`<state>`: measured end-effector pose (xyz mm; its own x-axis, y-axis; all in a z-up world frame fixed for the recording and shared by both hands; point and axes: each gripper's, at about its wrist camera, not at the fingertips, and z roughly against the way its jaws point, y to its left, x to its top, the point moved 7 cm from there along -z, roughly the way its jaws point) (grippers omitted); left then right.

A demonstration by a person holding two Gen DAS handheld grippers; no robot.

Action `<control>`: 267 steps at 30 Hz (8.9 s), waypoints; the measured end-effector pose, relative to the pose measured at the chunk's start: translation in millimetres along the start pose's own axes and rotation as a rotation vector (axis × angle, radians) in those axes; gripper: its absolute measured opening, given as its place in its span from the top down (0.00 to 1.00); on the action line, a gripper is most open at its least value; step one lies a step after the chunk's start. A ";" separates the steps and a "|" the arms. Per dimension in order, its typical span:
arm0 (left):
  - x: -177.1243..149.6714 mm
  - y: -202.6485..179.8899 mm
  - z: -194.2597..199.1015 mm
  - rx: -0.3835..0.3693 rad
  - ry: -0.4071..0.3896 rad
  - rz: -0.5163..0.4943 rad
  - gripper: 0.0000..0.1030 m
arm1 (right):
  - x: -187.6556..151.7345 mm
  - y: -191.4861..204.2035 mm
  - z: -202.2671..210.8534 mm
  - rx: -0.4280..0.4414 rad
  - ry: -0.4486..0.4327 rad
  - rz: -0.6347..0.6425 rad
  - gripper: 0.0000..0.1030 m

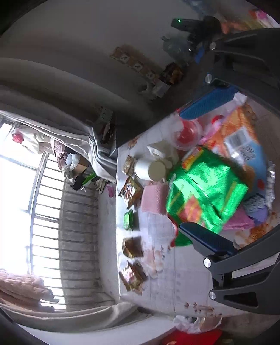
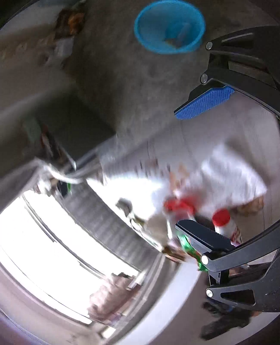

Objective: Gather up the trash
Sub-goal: 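Grasp white paper cup with left tool while right tool grasps clear plastic container, then drop paper cup into blue basket with left tool while right tool drops plastic container, then grasp red wrapper with left tool while right tool moves back over the table, then close left tool on red wrapper while right tool grasps white paper sheet, then drop red wrapper into blue basket with left tool while right tool drops white paper, then move both open tools from the basket back over the table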

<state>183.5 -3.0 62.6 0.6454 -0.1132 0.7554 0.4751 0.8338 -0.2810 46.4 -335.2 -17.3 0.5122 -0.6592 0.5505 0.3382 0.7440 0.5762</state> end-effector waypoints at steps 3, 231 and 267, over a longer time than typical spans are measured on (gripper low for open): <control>22.0 2.2 -23.4 -0.040 0.062 0.011 0.09 | -3.1 44.6 -19.3 0.047 0.037 0.095 0.15; -221.0 -513.1 -356.9 -0.547 0.868 -0.298 0.56 | -17.7 -395.9 21.0 -0.385 -0.134 -0.687 0.61; -7.0 -236.3 -88.9 -0.300 0.397 -0.238 0.18 | 8.1 -204.9 73.0 -0.190 -0.100 -0.466 0.21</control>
<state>119.9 -247.2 71.1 0.6479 -0.5234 0.5535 0.7476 0.5764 -0.3300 -76.4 -500.9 -86.8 0.1974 -0.9260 0.3218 0.6548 0.3688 0.6597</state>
